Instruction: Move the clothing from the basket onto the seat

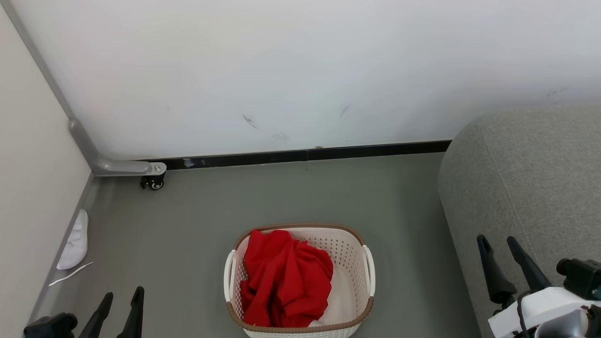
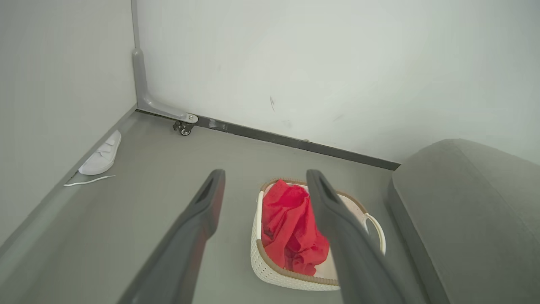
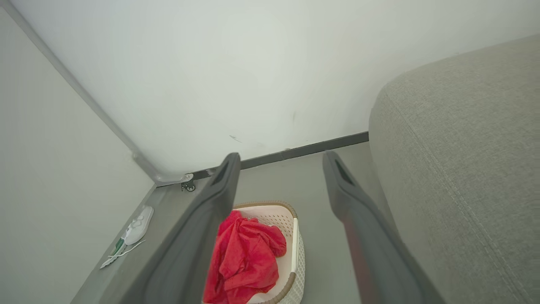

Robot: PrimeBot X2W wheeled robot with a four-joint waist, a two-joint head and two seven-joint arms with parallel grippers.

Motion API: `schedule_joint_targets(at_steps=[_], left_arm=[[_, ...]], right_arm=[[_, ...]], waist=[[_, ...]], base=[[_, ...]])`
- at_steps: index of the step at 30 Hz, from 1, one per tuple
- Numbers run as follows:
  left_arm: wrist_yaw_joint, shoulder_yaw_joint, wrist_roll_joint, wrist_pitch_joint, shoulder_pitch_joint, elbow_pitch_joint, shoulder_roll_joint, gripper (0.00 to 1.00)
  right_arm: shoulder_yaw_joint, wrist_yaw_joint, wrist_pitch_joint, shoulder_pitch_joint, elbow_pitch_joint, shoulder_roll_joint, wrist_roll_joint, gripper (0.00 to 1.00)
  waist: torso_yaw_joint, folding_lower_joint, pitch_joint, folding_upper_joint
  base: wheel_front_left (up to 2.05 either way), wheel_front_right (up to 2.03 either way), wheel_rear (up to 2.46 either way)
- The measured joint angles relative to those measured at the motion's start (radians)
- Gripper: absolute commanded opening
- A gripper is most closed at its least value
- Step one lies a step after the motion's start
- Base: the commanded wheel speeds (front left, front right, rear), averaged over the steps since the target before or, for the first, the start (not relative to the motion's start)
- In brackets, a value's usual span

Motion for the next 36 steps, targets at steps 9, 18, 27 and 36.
schedule_joint_targets(at_steps=[9, 18, 27, 36], left_arm=[[0.023, 0.007, 0.153, -0.033, 0.001, -0.021, 0.012, 1.0], [0.031, 0.018, 0.287, -0.064, 0.021, -0.047, 0.019, 1.0], [0.03, 0.028, 0.402, -0.092, 0.022, -0.066, 0.021, 1.0], [-0.009, 0.04, 0.375, -0.092, 0.041, -0.056, -0.026, 1.0]], right_arm=[[-0.021, 0.0, -0.032, 0.026, 0.004, 0.015, -0.159, 1.0], [-0.03, 0.0, -0.065, 0.026, 0.0, 0.023, -0.309, 1.0], [-0.025, 0.0, -0.098, 0.025, -0.018, 0.027, -0.443, 1.0], [-0.027, 0.0, -0.098, 0.025, -0.022, 0.032, -0.445, 1.0]], waist=[[-0.008, -0.0005, 0.005, 0.0], [-0.015, -0.0006, 0.009, 0.0], [-0.024, -0.0006, 0.013, 0.0], [-0.031, -0.0008, 0.014, 0.0]], base=[[0.0, 0.0, 0.0], [0.0, 0.0, 0.0], [0.0, 0.0, 0.0], [0.0, 0.0, 0.0]])
